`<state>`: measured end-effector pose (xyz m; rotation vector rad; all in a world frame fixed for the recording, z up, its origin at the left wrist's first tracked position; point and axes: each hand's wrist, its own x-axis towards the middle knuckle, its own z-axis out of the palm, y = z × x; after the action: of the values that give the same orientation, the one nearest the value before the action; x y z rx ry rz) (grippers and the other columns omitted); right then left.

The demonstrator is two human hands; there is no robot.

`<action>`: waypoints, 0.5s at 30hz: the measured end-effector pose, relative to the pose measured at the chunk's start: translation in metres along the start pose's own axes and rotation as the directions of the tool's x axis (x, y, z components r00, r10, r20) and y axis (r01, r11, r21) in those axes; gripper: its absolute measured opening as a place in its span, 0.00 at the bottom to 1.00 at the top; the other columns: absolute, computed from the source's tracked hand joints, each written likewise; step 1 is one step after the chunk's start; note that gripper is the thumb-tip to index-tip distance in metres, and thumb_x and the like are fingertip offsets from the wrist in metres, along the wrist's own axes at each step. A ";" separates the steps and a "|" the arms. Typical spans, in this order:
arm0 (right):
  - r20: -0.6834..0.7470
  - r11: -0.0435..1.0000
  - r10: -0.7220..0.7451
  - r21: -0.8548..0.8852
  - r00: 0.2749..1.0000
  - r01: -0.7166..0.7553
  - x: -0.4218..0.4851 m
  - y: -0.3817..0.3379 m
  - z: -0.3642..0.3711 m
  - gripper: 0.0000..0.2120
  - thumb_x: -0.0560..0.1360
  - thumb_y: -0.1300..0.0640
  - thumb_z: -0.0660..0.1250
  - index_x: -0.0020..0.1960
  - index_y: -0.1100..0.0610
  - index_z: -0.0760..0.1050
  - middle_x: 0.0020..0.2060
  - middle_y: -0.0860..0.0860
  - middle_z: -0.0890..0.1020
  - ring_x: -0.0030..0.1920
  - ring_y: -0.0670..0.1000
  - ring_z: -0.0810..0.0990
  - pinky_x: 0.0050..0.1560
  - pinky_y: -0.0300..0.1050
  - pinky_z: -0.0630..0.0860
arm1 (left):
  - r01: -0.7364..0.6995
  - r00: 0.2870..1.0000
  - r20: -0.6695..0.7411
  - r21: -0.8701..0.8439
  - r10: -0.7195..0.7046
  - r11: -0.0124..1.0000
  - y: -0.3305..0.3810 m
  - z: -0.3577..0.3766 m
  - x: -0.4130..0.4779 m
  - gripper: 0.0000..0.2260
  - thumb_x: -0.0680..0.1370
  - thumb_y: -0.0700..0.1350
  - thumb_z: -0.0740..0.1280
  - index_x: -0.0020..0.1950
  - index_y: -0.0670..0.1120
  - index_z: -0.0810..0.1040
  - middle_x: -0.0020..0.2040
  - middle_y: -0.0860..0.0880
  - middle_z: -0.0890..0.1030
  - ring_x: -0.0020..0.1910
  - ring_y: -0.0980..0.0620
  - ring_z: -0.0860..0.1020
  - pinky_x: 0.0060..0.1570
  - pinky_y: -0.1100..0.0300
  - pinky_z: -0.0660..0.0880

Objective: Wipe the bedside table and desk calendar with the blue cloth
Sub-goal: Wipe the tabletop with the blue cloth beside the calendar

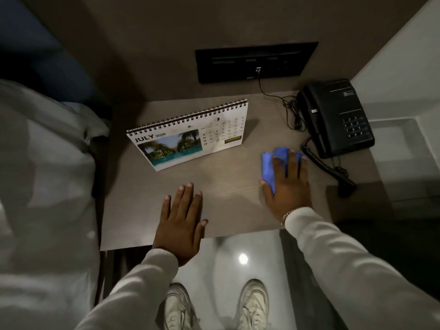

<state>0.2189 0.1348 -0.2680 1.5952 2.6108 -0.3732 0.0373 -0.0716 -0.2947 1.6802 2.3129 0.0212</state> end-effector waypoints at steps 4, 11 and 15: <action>0.009 0.999 -0.017 0.029 1.000 0.017 0.008 0.008 -0.004 0.28 0.71 0.60 0.68 0.69 0.62 0.68 0.72 0.70 0.63 0.70 0.74 0.61 0.70 0.67 0.64 | 0.023 0.999 0.044 -0.104 -0.018 0.994 0.002 -0.017 0.002 0.30 0.79 0.56 0.56 0.79 0.44 0.60 0.81 0.43 0.54 0.80 0.41 0.53 0.77 0.45 0.49; -0.025 0.934 0.100 0.348 0.995 -0.085 -0.005 -0.018 -0.043 0.24 0.70 0.67 0.68 0.66 0.63 0.72 0.69 0.68 0.68 0.63 0.72 0.70 0.64 0.60 0.71 | -0.148 0.979 -0.170 -0.245 0.108 0.958 -0.002 -0.131 0.002 0.21 0.78 0.49 0.62 0.69 0.43 0.75 0.69 0.40 0.76 0.68 0.40 0.76 0.70 0.51 0.64; -0.112 0.811 0.106 0.584 0.988 -0.021 -0.035 -0.065 -0.052 0.24 0.73 0.66 0.67 0.68 0.58 0.71 0.73 0.62 0.67 0.69 0.65 0.68 0.71 0.49 0.63 | -0.371 0.875 -0.392 -0.169 0.283 0.913 -0.024 -0.190 0.027 0.19 0.76 0.45 0.63 0.66 0.41 0.77 0.66 0.39 0.77 0.66 0.40 0.75 0.67 0.46 0.71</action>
<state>0.1814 0.0882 -0.1996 1.9186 2.6863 -1.2022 -0.0369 -0.0252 -0.1221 2.0527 2.1073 0.7084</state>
